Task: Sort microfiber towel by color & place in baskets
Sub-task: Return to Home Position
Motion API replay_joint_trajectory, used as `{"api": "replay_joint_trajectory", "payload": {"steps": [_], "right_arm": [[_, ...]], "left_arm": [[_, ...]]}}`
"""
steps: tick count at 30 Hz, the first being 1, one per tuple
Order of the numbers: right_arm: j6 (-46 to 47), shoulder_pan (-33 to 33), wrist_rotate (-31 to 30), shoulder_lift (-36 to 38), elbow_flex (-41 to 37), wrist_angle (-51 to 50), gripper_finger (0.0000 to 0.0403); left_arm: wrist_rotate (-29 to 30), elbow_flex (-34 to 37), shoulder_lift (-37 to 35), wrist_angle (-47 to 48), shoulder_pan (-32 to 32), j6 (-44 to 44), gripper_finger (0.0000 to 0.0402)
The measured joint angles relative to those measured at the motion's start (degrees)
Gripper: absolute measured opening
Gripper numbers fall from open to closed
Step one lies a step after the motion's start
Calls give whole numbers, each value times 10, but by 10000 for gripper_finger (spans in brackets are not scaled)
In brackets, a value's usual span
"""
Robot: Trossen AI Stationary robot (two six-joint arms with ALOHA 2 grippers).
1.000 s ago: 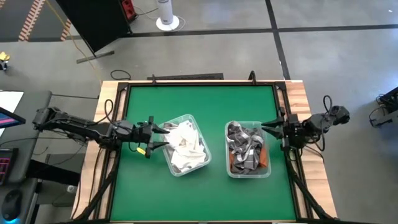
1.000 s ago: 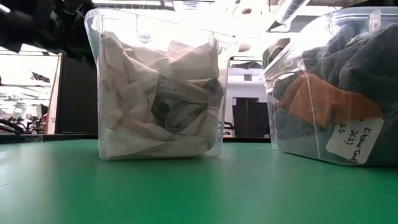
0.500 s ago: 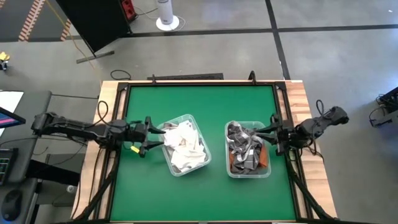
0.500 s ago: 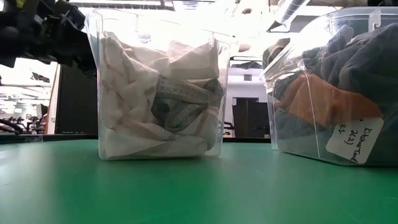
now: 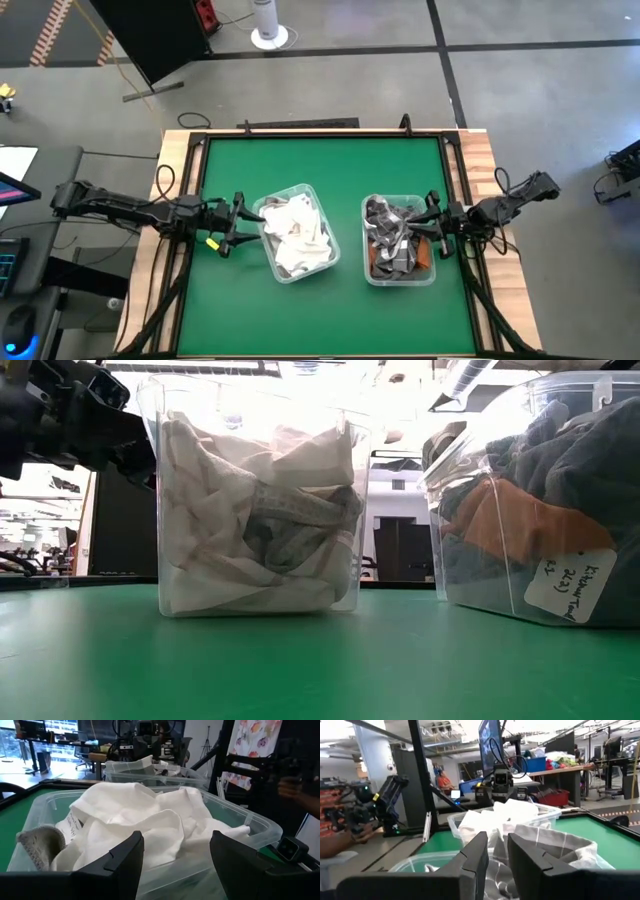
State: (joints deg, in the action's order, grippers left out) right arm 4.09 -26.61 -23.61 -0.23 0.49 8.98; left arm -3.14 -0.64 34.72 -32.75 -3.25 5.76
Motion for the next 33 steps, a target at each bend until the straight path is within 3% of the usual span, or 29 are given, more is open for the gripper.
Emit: {"api": "replay_joint_trajectory", "payload": {"steps": [13, 22, 25, 30, 33], "right_arm": [[-66, 0, 43, 1, 0, 67, 107], [-92, 5, 42, 1, -1, 32, 107], [-77, 5, 27, 1, -1, 14, 107], [-43, 5, -56, 1, -1, 8, 107], [-67, 5, -72, 1, 5, 6, 107]], "left_arm": [[-5, 2, -19, 15, 0, 16, 219], [-16, -18, -101, 149, 0, -16, 219], [-19, -37, -127, 214, -1, -39, 219], [40, -56, -188, 285, 0, -78, 219], [59, -57, -226, 292, 0, -101, 219]]}}
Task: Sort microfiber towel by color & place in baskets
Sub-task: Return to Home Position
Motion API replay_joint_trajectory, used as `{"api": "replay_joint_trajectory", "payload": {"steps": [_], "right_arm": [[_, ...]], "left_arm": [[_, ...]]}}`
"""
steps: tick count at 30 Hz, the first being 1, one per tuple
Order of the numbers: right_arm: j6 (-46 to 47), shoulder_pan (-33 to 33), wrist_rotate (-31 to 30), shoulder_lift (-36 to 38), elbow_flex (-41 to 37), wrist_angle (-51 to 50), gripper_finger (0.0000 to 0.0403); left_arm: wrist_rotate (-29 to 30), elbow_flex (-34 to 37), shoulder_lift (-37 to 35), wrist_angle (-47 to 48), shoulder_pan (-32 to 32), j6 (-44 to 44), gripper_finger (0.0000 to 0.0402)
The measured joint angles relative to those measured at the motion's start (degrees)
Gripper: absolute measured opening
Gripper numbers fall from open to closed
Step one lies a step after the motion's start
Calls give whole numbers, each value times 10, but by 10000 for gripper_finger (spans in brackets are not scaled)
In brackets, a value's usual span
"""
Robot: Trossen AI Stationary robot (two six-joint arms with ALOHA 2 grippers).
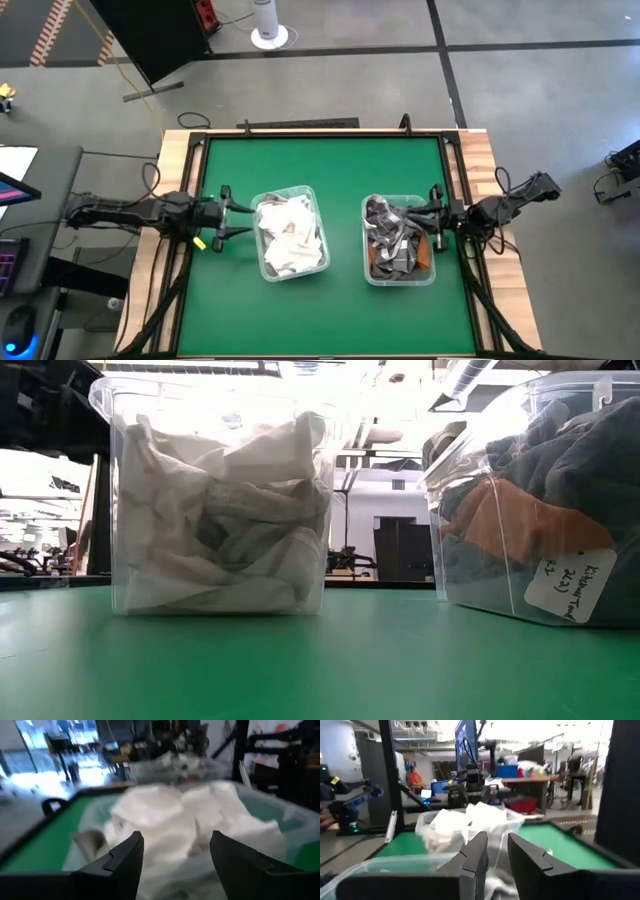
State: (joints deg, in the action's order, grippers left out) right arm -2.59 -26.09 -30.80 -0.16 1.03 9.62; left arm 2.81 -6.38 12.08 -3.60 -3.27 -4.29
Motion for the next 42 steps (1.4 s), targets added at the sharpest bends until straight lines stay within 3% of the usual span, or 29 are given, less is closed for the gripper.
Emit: {"api": "replay_joint_trajectory", "payload": {"steps": [4, 9, 12, 14, 24, 31, 42], "right_arm": [[-55, 0, -30, 1, 21, 4, 107], [-83, 0, -186, 0, 22, -6, 107], [-83, 0, -272, 0, 23, -3, 107], [-76, 0, -294, 0, 23, -1, 107], [-35, 0, -295, 0, 23, -7, 107], [-34, 0, -293, 0, 23, -10, 107], [-34, 0, -293, 0, 24, -11, 107]], "left_arm": [[54, -1, -47, 32, 0, -20, 219], [181, -2, -111, 129, 0, -27, 219], [209, -4, -120, 142, 0, -24, 219], [212, -4, -114, 140, 0, -24, 219], [212, -3, -111, 134, 0, -23, 219], [212, -3, -111, 137, 0, 55, 219], [212, -3, -111, 137, 0, 29, 219]]}}
